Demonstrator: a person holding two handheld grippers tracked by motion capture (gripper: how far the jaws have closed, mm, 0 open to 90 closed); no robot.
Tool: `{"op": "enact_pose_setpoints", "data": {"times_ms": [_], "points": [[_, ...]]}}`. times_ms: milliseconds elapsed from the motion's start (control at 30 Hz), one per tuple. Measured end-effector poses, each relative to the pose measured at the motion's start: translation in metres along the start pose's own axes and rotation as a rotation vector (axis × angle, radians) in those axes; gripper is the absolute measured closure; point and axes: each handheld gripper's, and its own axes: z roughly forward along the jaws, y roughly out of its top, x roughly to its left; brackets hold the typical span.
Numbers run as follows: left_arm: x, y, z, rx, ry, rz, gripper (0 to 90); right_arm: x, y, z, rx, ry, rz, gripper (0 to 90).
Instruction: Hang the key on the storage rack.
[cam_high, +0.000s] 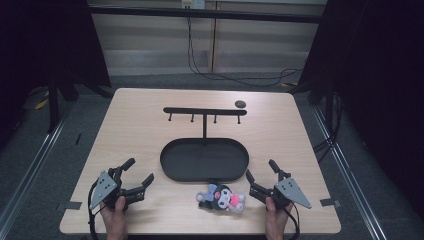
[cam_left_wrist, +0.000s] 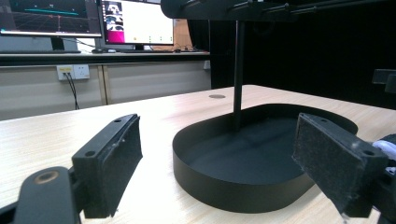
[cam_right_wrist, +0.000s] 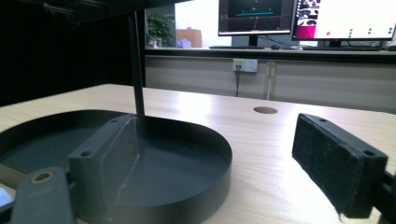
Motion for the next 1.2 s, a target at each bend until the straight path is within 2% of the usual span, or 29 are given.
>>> {"op": "enact_pose_setpoints", "data": {"times_ms": [100,200,300,333,400,500,567,633,700,733,933,1100,1200], "points": [[0.0,0.0,0.0,-0.005,0.0,-0.007,15.2,0.001,0.001,0.002,0.016,-0.021,-0.001,13.9],[0.0,0.0,0.0,-0.001,0.0,0.0,15.2,-0.001,0.001,0.002,0.033,-0.022,0.019,13.7],[0.0,0.0,0.0,-0.005,0.0,-0.006,15.3,-0.001,0.001,0.001,0.026,-0.021,0.018,13.4],[0.0,0.0,0.0,-0.005,0.001,-0.007,15.3,0.0,0.001,0.0,0.019,-0.017,0.001,13.5],[0.0,0.0,0.0,0.0,0.0,0.001,15.3,0.001,0.001,0.001,0.025,-0.029,0.005,15.9],[0.0,0.0,0.0,0.0,0.0,0.0,15.3,0.0,0.003,0.003,0.079,-0.043,0.024,25.9],[0.0,0.0,0.0,-0.005,-0.001,-0.005,15.3,0.002,0.004,0.005,0.104,-0.049,0.009,25.5],[0.0,0.0,0.001,-0.006,0.0,-0.006,15.3,0.002,0.004,0.006,0.123,-0.05,0.015,28.2],[0.0,0.0,0.001,-0.006,0.0,-0.007,15.3,0.0,0.005,0.006,0.14,-0.018,0.031,36.0],[0.0,0.0,0.001,-0.006,0.0,-0.006,15.3,0.0,0.005,0.006,0.152,0.009,0.038,36.9],[0.0,0.0,0.001,-0.006,0.0,-0.007,15.3,0.005,0.011,0.003,0.21,0.077,0.033,44.8],[0.0,0.0,0.001,-0.006,0.0,-0.007,15.3,0.007,0.02,0.002,0.256,0.114,0.018,46.2],[0.0,0.0,0.0,-0.006,0.0,-0.006,15.3,0.008,0.025,0.004,0.314,0.149,0.012,46.6]]}}
